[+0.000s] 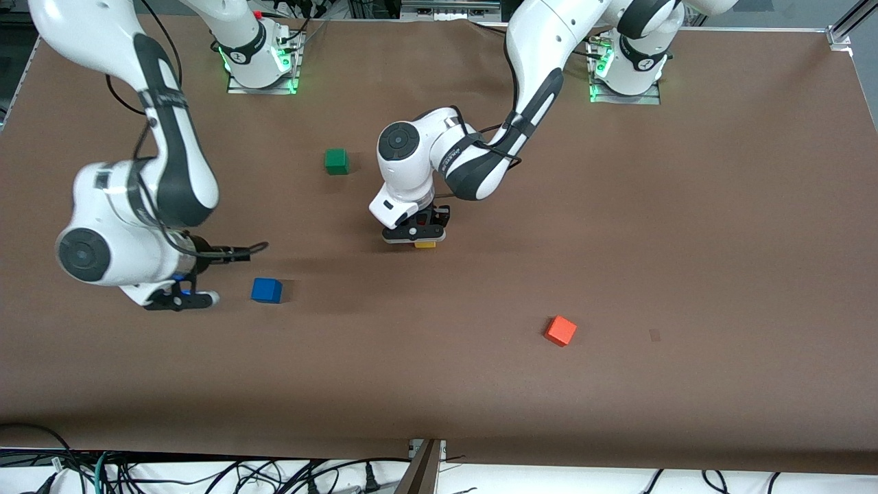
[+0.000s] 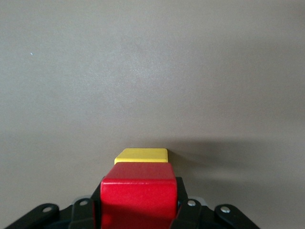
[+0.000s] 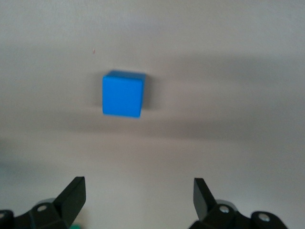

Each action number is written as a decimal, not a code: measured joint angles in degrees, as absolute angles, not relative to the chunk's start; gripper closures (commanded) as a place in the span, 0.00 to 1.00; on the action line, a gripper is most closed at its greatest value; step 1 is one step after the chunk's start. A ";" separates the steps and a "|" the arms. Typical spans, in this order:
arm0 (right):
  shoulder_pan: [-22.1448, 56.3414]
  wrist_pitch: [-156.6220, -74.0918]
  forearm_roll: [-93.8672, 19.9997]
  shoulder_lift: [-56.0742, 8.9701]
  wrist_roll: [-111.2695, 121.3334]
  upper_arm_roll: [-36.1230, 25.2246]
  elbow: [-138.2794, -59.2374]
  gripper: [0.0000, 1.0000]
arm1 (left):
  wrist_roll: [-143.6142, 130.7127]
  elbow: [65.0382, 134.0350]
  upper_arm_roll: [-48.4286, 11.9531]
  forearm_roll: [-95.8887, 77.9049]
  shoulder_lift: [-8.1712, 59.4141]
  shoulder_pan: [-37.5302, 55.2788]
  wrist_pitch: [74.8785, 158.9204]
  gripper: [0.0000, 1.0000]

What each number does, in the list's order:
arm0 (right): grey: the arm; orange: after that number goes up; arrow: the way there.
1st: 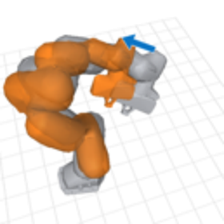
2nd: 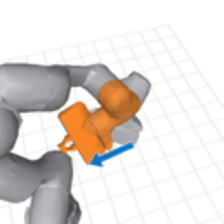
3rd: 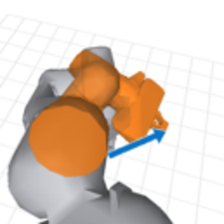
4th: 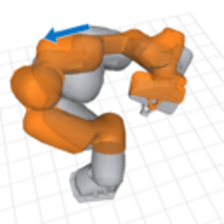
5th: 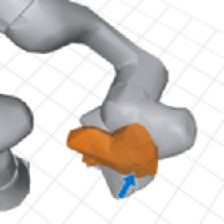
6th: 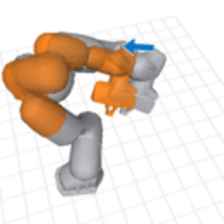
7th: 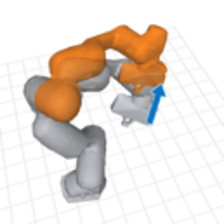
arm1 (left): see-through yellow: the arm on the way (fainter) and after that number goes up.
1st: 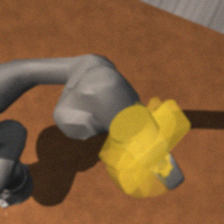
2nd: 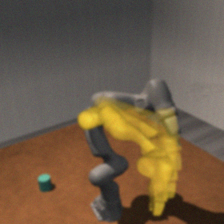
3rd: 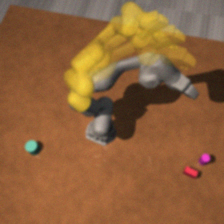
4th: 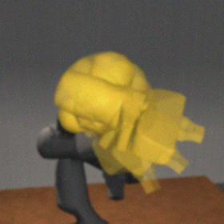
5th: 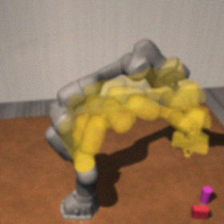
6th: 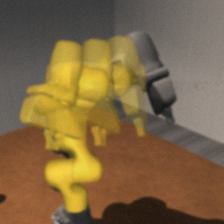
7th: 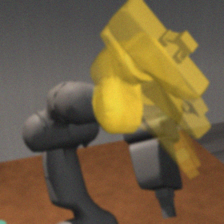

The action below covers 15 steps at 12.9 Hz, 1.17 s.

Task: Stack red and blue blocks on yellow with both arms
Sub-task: 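Lower the red cube onto yellow while the right gripper grasps blue, then open the left gripper and lift away while the right gripper carries blue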

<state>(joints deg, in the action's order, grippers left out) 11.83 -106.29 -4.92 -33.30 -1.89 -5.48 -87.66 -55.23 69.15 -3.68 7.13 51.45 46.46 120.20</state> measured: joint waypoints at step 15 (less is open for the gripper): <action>13.60 -117.99 -7.00 -45.17 -2.33 -5.36 -83.57 0.71 | -55.49 69.31 -3.54 9.08 51.42 46.44 120.25 0.00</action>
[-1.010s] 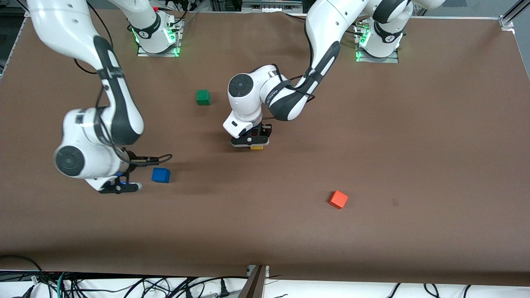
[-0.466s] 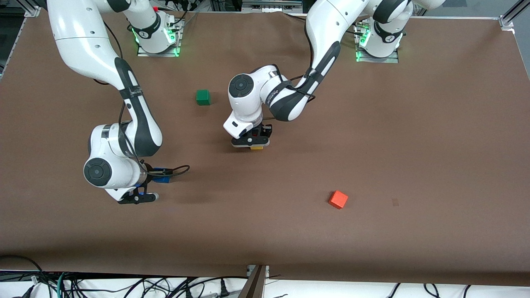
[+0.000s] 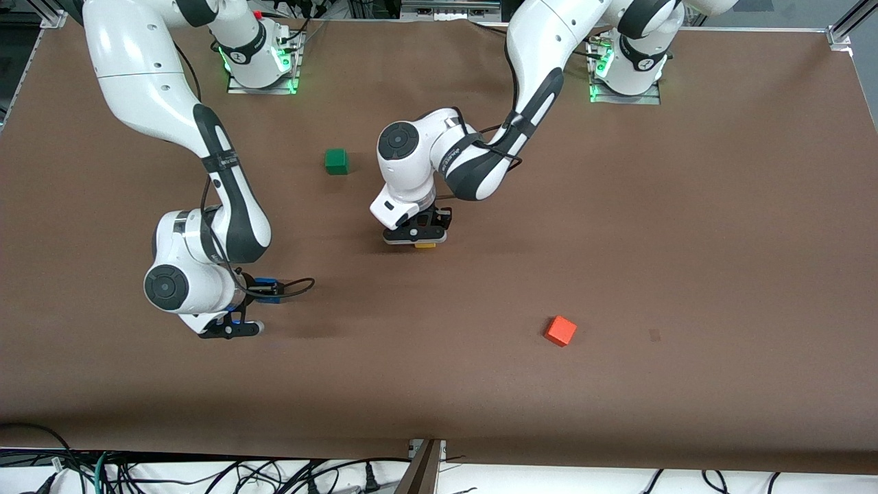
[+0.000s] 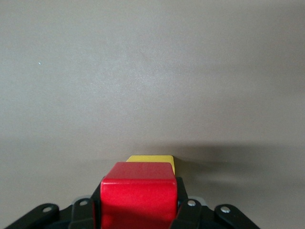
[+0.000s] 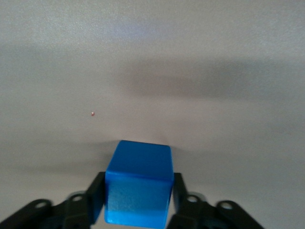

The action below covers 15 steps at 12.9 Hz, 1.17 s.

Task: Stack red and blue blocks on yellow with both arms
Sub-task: 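Open the left gripper and lift away while the right gripper carries blue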

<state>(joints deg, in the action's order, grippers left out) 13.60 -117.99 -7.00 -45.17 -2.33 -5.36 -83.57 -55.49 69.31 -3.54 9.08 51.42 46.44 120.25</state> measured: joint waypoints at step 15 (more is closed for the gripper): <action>16.71 -94.44 -7.63 -34.36 -2.34 -5.02 -72.42 0.76 | -57.85 74.84 -3.56 8.79 42.29 44.34 119.22 0.00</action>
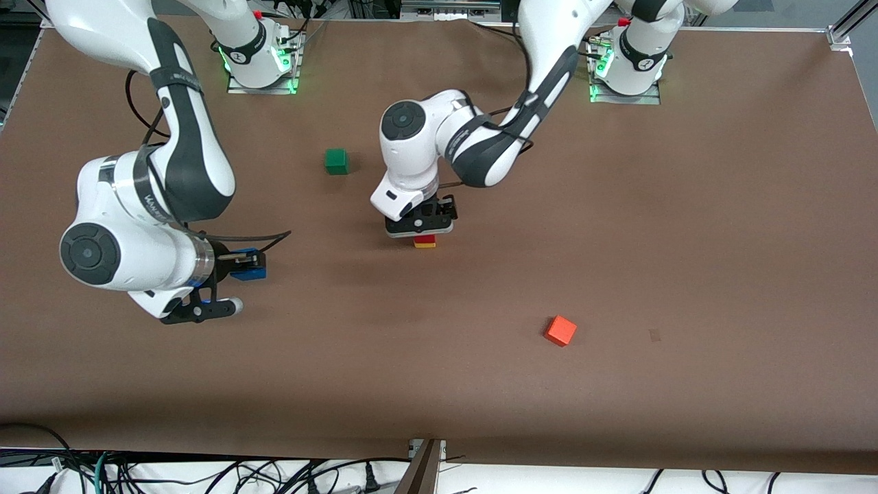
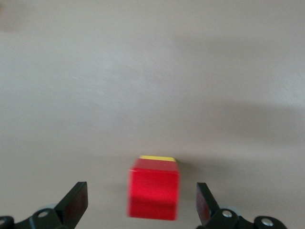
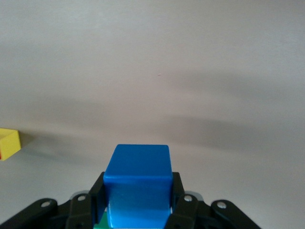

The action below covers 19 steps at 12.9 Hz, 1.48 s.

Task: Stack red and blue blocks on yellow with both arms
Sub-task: 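Open the left gripper and lift away while the right gripper carries blue, then lower the blue cube onto the red cube with the right gripper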

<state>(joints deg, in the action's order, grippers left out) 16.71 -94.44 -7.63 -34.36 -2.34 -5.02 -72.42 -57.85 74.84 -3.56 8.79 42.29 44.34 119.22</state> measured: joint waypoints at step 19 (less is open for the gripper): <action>44.46 -105.25 -10.25 -39.73 -33.34 -4.24 -72.76 0.75 | -10.68 85.69 0.48 1.05 9.11 1.53 99.37 0.00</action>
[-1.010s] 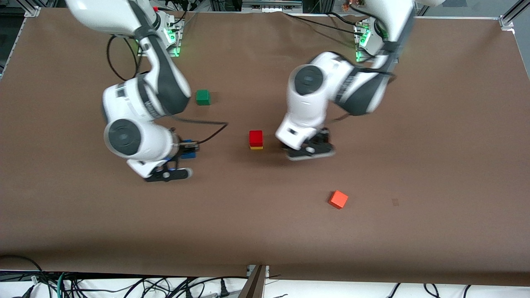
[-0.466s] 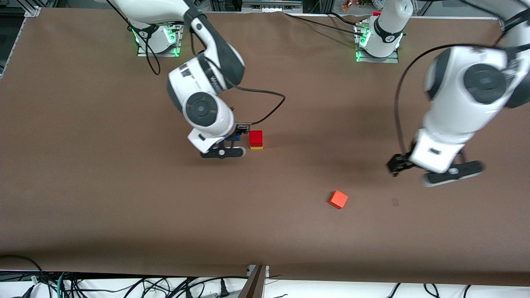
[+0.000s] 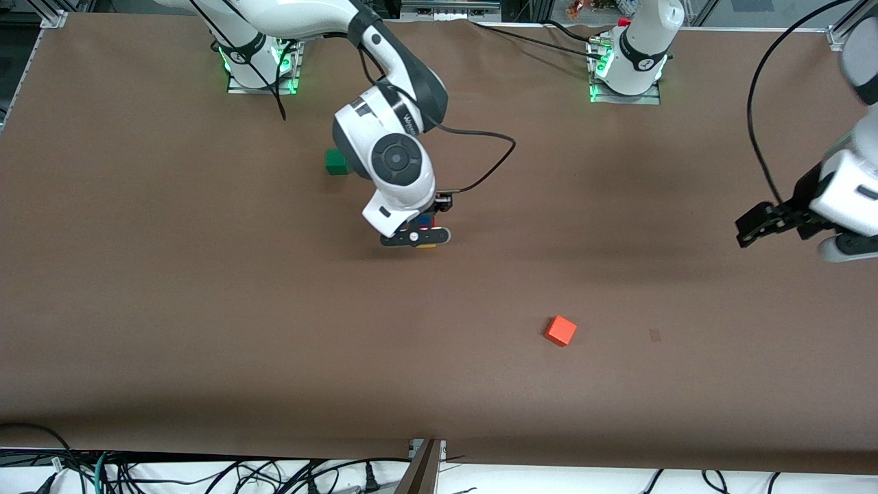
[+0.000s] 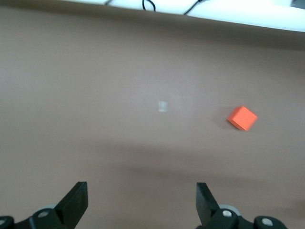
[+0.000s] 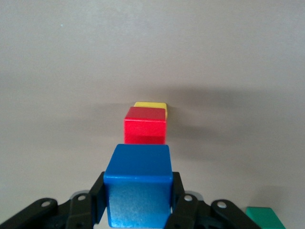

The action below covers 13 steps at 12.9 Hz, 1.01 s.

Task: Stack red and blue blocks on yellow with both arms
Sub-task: 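Lower the blue cube onto the red cube with the right gripper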

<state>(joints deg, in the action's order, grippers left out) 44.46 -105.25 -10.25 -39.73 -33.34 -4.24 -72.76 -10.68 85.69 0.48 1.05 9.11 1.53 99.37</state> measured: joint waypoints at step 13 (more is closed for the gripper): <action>45.48 -110.26 -8.18 -41.08 -34.07 -4.65 -75.44 0.74 | -0.69 85.97 -0.12 0.07 8.95 -2.02 95.43 0.00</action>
